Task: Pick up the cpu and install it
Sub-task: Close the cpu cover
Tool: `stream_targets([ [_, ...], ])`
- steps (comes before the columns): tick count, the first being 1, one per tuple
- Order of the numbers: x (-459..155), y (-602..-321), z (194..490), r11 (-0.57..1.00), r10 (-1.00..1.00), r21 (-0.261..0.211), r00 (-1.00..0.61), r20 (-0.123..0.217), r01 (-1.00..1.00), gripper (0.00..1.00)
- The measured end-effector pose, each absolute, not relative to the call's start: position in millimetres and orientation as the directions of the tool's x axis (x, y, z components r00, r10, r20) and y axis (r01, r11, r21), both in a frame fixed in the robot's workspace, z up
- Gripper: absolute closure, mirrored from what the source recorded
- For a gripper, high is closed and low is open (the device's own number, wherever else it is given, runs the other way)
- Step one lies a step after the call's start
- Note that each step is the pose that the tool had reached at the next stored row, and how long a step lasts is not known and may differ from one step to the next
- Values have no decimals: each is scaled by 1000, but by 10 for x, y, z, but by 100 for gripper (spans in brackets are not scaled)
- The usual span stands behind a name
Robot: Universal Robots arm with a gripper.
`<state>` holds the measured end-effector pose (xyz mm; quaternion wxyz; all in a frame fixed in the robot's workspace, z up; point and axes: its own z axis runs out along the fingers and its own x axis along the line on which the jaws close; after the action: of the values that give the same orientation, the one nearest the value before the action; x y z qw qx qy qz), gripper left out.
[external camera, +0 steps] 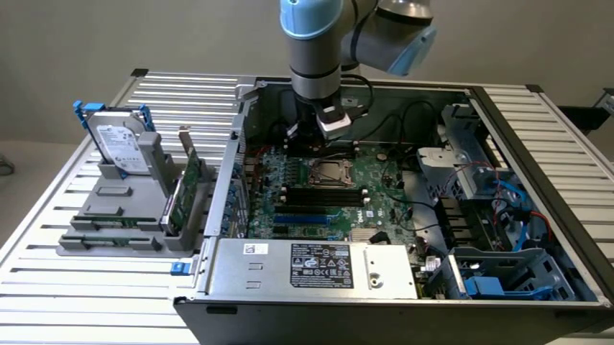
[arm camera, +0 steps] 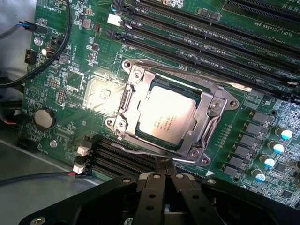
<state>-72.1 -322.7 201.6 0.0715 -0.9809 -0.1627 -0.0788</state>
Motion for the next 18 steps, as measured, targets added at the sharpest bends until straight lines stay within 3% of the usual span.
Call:
stream_targets([
  [18, -661, -3227, 1999, -937, 308, -113, 935, 177, 330, 89],
])
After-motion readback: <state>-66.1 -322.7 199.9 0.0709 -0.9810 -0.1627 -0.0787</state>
